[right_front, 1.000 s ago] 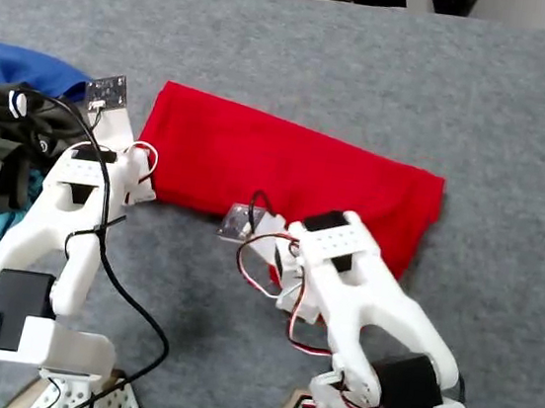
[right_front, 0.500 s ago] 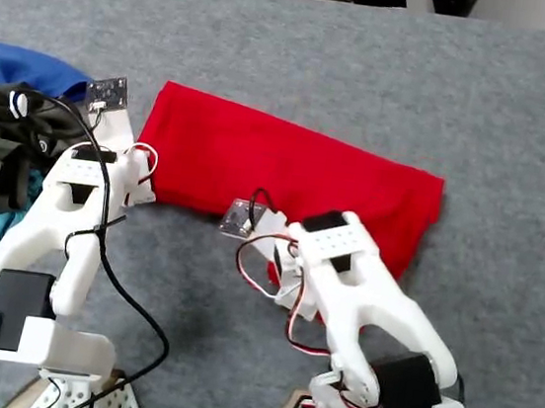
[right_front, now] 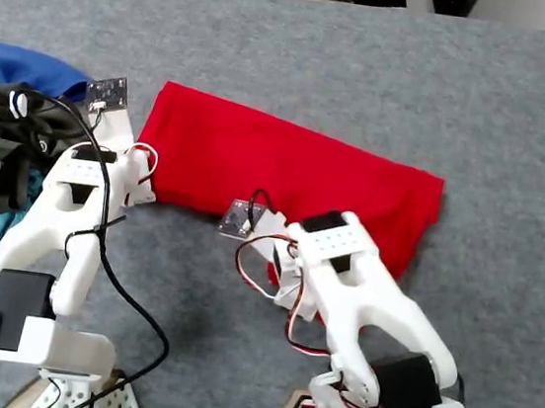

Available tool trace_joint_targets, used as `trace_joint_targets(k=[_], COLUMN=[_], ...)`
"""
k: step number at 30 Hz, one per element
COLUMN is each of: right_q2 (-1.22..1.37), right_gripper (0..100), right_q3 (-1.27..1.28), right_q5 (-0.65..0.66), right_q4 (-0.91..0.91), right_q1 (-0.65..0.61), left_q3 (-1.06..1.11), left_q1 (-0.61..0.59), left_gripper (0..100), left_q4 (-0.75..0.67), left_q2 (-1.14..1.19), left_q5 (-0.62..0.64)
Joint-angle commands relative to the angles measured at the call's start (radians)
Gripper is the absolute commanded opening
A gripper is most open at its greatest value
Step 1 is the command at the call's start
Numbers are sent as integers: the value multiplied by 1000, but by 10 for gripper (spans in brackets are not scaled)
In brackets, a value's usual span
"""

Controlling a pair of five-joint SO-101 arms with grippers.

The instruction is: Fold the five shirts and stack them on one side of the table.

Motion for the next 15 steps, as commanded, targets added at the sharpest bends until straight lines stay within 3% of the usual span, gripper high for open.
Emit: trace_joint_targets(k=[1, 7, 15], right_q2=[16, 16, 24], right_gripper=[104, 164, 164], right_q3=[38, 21, -41], right_q5=[14, 32, 97], right_q4=[-40, -51, -81], right_q1=[-12, 16, 116], left_q3=[-40, -38, -38], left_q1=[-6, -6, -6], left_gripper=[21, 21, 20], left_q4=[9, 9, 9], left_q2=[-5, -7, -7], left_q5=[-6, -6, -6])
